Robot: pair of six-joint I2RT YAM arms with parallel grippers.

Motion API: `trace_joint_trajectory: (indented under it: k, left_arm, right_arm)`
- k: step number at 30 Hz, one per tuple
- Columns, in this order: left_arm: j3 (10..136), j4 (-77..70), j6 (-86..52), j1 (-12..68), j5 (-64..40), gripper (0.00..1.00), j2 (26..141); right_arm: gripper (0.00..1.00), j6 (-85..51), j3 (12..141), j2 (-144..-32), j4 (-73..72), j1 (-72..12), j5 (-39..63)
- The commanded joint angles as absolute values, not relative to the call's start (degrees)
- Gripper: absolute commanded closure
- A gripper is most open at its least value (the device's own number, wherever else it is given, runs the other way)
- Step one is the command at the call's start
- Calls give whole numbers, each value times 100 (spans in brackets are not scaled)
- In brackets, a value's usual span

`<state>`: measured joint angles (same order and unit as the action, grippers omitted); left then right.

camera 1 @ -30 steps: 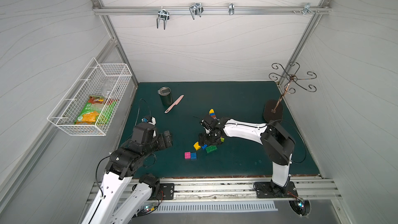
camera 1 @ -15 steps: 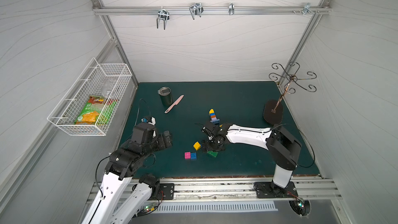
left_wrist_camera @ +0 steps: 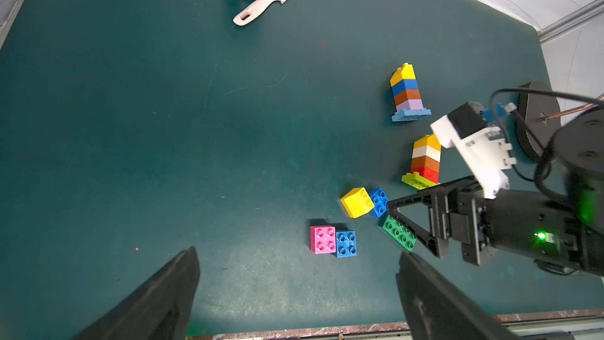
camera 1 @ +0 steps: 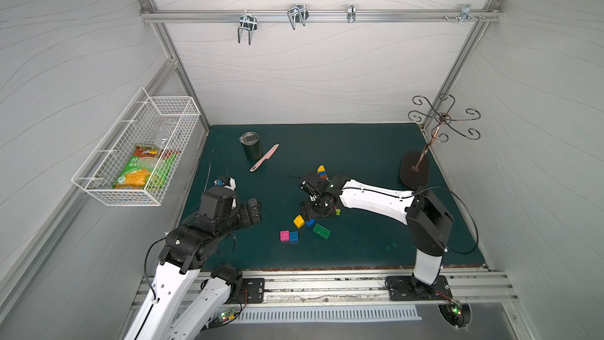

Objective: Assemble the number 1 with lego
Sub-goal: Adjust the lego brick at the center of the board.

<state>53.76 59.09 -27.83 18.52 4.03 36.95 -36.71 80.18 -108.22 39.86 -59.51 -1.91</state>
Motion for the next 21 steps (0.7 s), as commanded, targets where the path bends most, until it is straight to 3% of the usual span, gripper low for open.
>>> trace_joint_trajectory:
  k: [1,21]
  left_arm:
    - [5458,5722,-2782,1837,400,0,3700]
    - [5467,5721,-2768,1837,369,0,3789]
  right_arm:
    - [27,-3292,8141,-11074,4356,-6022,-303]
    - [35,-2893,8678,-11732,4565,-6135,-611]
